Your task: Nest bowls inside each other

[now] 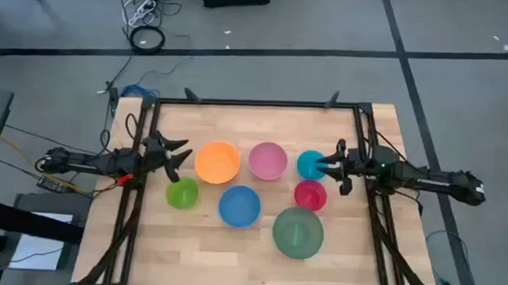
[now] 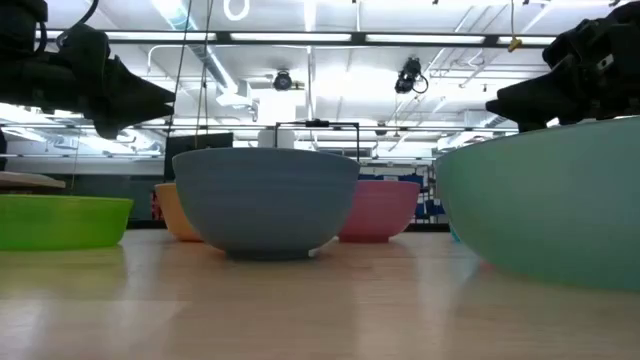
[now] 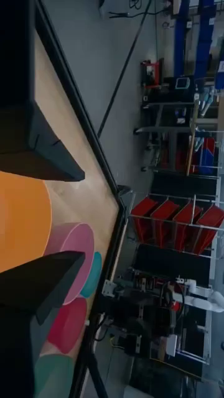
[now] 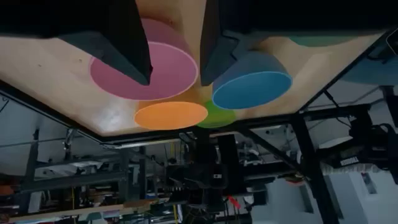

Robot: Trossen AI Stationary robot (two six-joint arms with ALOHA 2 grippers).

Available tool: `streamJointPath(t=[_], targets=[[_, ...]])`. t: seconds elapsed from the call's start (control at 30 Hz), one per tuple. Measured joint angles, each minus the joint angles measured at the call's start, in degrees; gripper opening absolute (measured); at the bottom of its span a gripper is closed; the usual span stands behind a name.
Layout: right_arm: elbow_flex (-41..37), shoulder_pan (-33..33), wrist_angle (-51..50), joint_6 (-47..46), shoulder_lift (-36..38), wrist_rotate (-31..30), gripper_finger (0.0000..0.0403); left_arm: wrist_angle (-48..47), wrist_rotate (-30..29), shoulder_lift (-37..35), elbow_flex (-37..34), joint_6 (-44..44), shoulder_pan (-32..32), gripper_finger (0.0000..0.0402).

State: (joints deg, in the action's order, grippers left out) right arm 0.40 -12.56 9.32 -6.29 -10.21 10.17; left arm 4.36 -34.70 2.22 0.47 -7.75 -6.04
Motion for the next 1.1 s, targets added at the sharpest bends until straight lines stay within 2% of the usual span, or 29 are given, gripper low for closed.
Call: streamJointPath(t=[0.93,1.1], targets=[[-0.01,-0.01,0.0,0.12,0.0,0.0,0.0128,0.0,0.02,0.0,-0.02,-0.02,0.02,0.0204],[0.0,0.0,0.49,5.14,0.02,-0.02,0.0128,0.0,0.02,0.0,0.0,0.0,0.02,0.0204]])
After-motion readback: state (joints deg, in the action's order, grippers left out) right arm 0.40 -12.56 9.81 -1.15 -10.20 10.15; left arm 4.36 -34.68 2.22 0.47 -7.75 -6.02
